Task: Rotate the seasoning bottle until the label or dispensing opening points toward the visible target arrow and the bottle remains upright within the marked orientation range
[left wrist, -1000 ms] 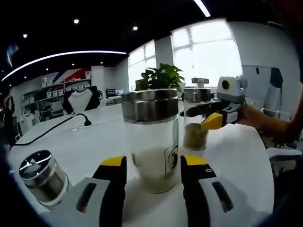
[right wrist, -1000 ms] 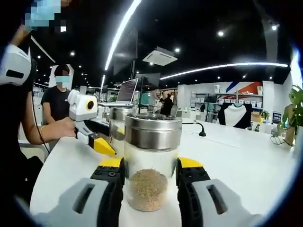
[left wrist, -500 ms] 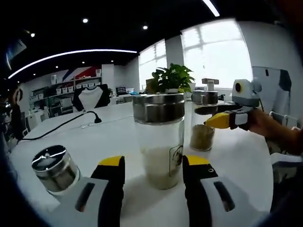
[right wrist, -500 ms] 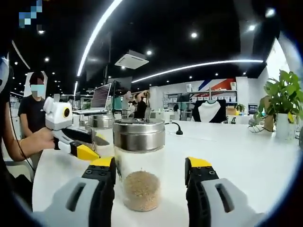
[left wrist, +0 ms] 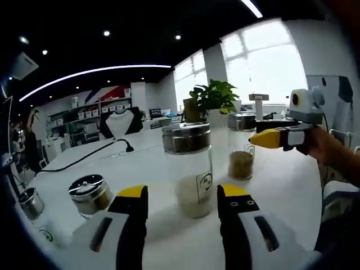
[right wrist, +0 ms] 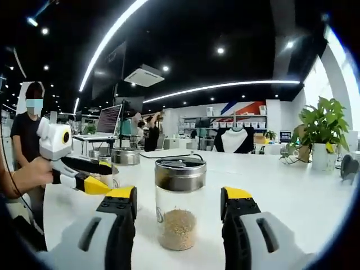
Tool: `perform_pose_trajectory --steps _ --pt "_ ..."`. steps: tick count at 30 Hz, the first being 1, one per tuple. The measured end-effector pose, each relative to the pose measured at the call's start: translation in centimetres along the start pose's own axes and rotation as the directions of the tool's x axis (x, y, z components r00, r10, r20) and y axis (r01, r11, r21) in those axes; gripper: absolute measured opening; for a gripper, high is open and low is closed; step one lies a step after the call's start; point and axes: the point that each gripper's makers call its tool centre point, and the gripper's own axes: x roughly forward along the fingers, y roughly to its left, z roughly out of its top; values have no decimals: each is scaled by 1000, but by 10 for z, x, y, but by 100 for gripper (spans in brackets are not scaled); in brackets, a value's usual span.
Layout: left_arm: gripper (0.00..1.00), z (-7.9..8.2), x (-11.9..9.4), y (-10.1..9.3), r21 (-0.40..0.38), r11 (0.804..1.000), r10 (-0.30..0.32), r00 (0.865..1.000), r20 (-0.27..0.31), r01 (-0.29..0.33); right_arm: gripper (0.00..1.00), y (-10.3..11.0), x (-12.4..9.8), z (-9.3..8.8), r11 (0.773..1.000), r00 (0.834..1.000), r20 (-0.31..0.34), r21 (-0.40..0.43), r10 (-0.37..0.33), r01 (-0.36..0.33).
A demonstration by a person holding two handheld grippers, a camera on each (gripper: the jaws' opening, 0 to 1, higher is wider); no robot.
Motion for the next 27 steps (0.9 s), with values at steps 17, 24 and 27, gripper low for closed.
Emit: perform_pose_trajectory --steps 17,24,27 --pt "56 -5 -66 21 -7 988 157 987 13 -157 63 29 -31 9 999 1000 21 38 -13 12" --pt "66 -18 -108 44 -47 960 275 961 -23 -276 64 40 -50 8 998 998 38 48 -49 48" --pt "71 -21 -123 54 -62 947 313 949 -25 -314 64 44 -57 7 997 997 40 50 -61 59"
